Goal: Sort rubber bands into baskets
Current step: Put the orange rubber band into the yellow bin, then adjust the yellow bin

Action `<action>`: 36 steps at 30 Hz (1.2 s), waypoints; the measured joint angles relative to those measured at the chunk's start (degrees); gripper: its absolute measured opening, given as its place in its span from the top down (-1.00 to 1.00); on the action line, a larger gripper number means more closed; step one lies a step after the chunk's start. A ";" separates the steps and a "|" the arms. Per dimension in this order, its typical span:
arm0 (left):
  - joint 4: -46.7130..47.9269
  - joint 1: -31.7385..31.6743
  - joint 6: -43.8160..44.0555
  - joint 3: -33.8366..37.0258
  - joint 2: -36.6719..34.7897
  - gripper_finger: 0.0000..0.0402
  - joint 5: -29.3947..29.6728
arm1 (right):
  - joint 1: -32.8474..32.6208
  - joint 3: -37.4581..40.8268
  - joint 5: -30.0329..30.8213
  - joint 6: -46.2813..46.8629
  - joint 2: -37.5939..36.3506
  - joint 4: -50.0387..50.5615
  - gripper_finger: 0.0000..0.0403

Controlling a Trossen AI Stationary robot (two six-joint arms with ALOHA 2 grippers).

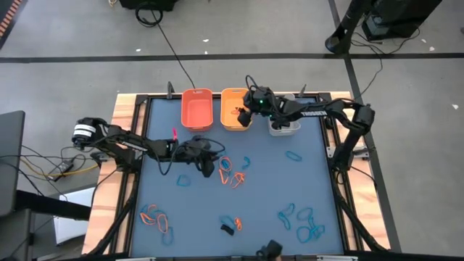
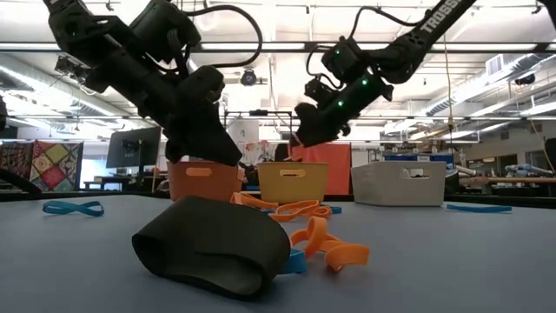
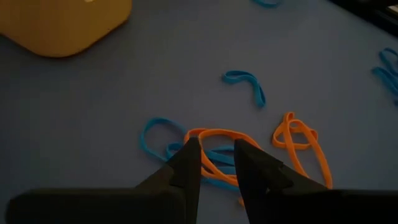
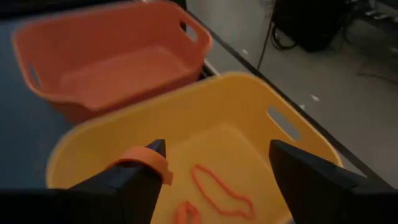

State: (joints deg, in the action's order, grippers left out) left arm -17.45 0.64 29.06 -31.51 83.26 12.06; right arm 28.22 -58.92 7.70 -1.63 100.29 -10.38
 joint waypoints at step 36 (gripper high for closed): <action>-5.41 0.27 3.15 -0.09 8.08 0.49 -2.35 | -4.96 -0.37 16.77 -35.46 0.24 -0.25 -0.30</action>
State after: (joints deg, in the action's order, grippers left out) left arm -22.86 0.91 32.21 -31.59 91.34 9.71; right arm 23.26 -59.29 24.48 -37.08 100.53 -10.63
